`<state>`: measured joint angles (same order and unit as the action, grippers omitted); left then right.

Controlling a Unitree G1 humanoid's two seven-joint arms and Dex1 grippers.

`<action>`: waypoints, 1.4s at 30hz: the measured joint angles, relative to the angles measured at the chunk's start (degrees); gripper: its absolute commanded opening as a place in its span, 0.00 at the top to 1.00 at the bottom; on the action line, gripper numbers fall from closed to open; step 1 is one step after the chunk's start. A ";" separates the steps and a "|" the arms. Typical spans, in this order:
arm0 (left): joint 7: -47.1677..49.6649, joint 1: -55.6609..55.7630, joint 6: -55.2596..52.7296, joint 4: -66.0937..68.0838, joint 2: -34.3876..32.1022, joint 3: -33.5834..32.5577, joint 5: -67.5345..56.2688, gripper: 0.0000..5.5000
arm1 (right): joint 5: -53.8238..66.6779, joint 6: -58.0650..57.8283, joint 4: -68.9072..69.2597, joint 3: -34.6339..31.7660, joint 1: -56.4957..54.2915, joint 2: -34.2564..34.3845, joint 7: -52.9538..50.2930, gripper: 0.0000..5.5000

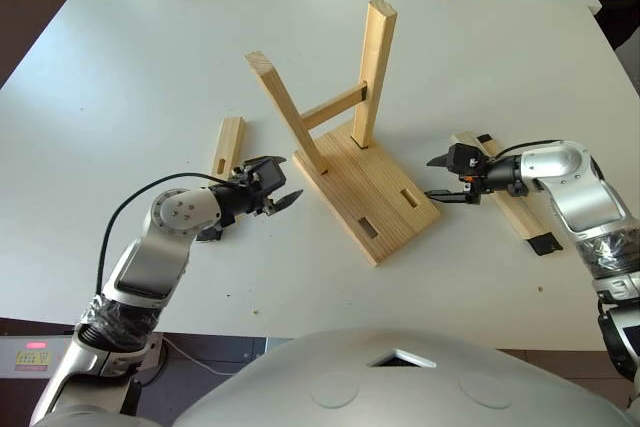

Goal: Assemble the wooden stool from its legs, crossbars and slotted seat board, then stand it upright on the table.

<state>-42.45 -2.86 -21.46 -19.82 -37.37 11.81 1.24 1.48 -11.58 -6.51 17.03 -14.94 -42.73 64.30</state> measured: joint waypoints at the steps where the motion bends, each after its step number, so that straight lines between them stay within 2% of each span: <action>1: 0.00 0.00 0.22 1.13 0.05 0.43 0.28 0.36 | -0.15 0.92 -0.19 0.03 0.18 0.09 -0.25 0.40; 18: 4.47 10.60 9.31 18.49 6.05 3.51 3.73 0.36 | 0.80 -1.47 8.00 1.24 4.96 1.92 -0.43 0.40; 27: 4.80 12.60 11.00 20.81 6.66 4.17 5.20 0.36 | 0.85 -2.89 10.41 3.10 5.69 4.67 -1.03 0.40; 42: 5.20 13.05 10.84 21.49 9.09 4.73 5.55 0.36 | 0.55 -3.63 7.05 1.60 3.77 6.14 -2.53 0.40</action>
<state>-37.25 10.19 -10.63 1.67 -28.29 16.53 6.79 2.03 -15.21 0.54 18.63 -11.18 -36.59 61.77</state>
